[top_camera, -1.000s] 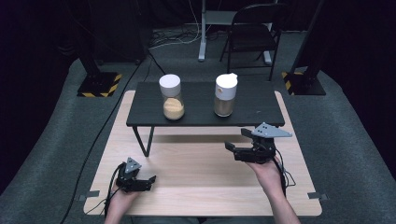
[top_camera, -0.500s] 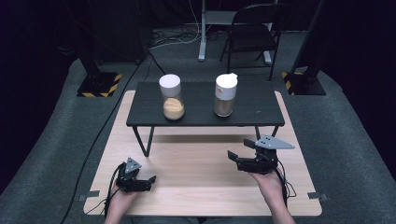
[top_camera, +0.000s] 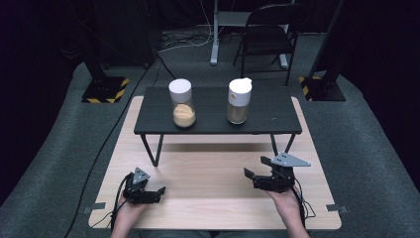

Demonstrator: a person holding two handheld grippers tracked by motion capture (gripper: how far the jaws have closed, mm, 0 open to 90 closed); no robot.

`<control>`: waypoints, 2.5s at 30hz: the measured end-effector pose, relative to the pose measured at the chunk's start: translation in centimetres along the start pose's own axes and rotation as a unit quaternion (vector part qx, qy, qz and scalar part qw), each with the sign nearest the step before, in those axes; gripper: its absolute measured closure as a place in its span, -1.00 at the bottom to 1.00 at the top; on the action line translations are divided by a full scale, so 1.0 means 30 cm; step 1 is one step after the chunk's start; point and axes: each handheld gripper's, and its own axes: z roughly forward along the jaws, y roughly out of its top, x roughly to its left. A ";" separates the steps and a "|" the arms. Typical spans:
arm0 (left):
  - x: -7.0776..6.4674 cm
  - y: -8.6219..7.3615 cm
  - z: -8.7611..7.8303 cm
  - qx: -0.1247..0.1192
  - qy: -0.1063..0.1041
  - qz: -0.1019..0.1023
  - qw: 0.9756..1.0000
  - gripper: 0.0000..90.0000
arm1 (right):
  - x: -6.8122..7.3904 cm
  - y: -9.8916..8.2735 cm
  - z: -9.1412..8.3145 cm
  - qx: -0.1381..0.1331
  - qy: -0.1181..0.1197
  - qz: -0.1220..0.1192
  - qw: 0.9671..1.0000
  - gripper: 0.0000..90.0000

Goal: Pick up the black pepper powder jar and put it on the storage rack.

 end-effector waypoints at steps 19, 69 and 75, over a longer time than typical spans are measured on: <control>-0.001 0.000 0.000 0.000 0.000 0.000 1.000 -0.82 | -0.028 -0.089 0.037 0.024 0.000 0.013 1.000 -0.59; 0.000 0.000 0.000 0.000 0.000 0.000 1.000 -0.82 | 0.066 -0.113 0.167 0.089 0.053 -0.045 0.994 -0.59; 0.000 0.000 0.000 0.000 0.000 0.000 1.000 -0.82 | 0.074 -0.119 0.184 0.098 0.055 -0.049 0.992 -0.59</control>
